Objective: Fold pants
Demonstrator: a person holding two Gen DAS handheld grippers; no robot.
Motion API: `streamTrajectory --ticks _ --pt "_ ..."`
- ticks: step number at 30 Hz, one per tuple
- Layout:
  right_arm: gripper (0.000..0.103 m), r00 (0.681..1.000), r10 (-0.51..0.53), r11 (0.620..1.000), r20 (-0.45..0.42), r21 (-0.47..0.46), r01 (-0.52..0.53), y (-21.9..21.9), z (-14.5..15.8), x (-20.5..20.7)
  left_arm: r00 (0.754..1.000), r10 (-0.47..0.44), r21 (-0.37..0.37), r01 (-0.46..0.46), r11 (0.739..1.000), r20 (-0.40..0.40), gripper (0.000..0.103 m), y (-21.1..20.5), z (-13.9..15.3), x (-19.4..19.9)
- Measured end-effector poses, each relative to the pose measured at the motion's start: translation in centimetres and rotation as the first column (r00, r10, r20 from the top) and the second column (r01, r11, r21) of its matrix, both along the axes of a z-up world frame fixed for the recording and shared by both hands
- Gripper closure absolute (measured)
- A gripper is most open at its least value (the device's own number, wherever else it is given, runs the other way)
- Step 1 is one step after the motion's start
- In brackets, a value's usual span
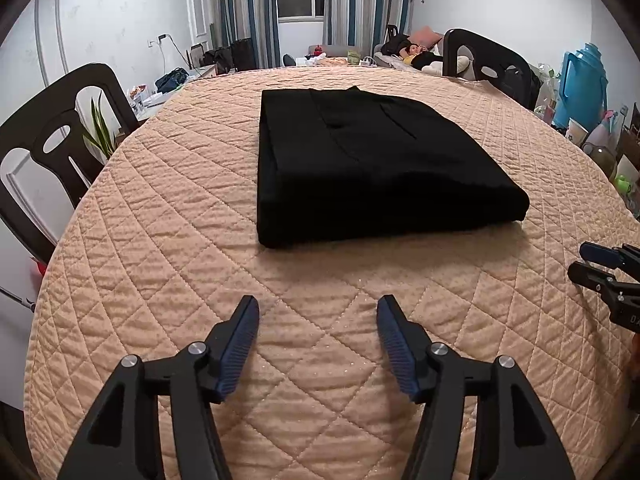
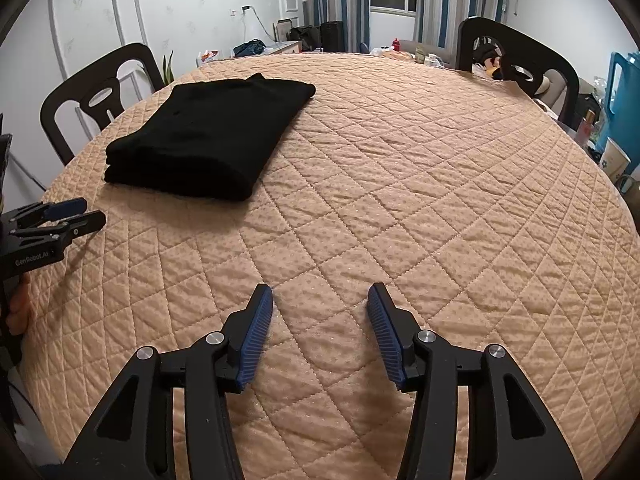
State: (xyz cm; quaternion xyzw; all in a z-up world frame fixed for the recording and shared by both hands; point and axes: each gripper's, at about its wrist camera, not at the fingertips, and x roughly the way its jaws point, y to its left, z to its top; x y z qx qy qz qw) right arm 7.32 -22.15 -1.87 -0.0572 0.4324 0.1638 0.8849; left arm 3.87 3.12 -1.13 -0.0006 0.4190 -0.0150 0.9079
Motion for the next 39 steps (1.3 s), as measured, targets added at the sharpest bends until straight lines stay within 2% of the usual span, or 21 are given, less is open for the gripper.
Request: streamTrajectory --ticks 9,13,15,16,18,19,22,28,30,32,34,39 --pt "0.052 1.000 -0.002 1.000 0.000 -0.005 0.002 0.0 0.0 -0.1 1.000 0.005 -0.001 -0.005 1.000 0.004 0.038 0.2 0.1 -0.1" --pt "0.052 1.000 0.009 1.000 0.022 0.010 -0.009 0.4 0.6 -0.3 0.999 0.010 -0.040 -0.008 0.999 0.052 0.038 0.3 1.3 -0.3" --pt "0.053 0.998 0.025 0.999 0.054 0.031 -0.026 1.0 1.3 -0.2 0.995 0.005 -0.060 0.000 0.998 0.095 0.045 0.2 2.4 -0.2" --pt "0.055 0.997 0.031 0.998 0.069 0.044 -0.034 1.4 1.6 -0.1 0.993 0.004 -0.064 0.003 0.998 0.114 0.049 0.1 2.9 0.0" --pt "0.070 0.995 0.050 0.996 0.091 0.065 -0.056 2.1 2.2 0.3 0.989 -0.003 -0.077 0.015 0.997 0.147 0.052 -0.1 3.6 0.4" --pt "0.072 0.993 0.059 0.995 0.103 0.078 -0.067 2.6 2.5 0.6 0.988 -0.008 -0.081 0.020 0.997 0.155 0.055 -0.2 3.7 0.8" --pt "0.080 0.994 0.076 0.993 0.079 0.082 -0.082 3.7 2.3 1.5 0.994 0.006 -0.053 -0.001 0.999 0.106 0.057 -0.6 2.9 1.7" --pt "0.079 0.996 0.087 0.995 -0.013 0.048 -0.086 3.9 1.0 1.4 1.000 -0.002 -0.014 0.003 1.000 0.016 0.056 -0.8 1.0 1.2" --pt "0.072 0.997 0.076 0.997 -0.023 0.023 -0.076 3.6 0.5 1.5 1.000 0.003 -0.006 -0.003 1.000 -0.009 0.054 -0.6 0.4 1.1" --pt "0.069 0.996 0.090 0.996 -0.011 0.028 -0.090 3.5 0.2 1.4 1.000 0.009 0.007 -0.009 1.000 -0.006 0.044 -0.6 0.2 0.9" --pt "0.068 0.996 0.091 0.996 -0.005 0.021 -0.091 3.5 0.2 1.3 1.000 0.008 0.003 -0.008 1.000 -0.009 0.041 -0.5 0.1 0.8" --pt "0.064 0.995 0.101 0.995 0.000 -0.019 -0.101 4.1 0.2 1.0 1.000 -0.010 0.015 0.010 1.000 -0.014 0.027 -1.0 -0.1 1.0"
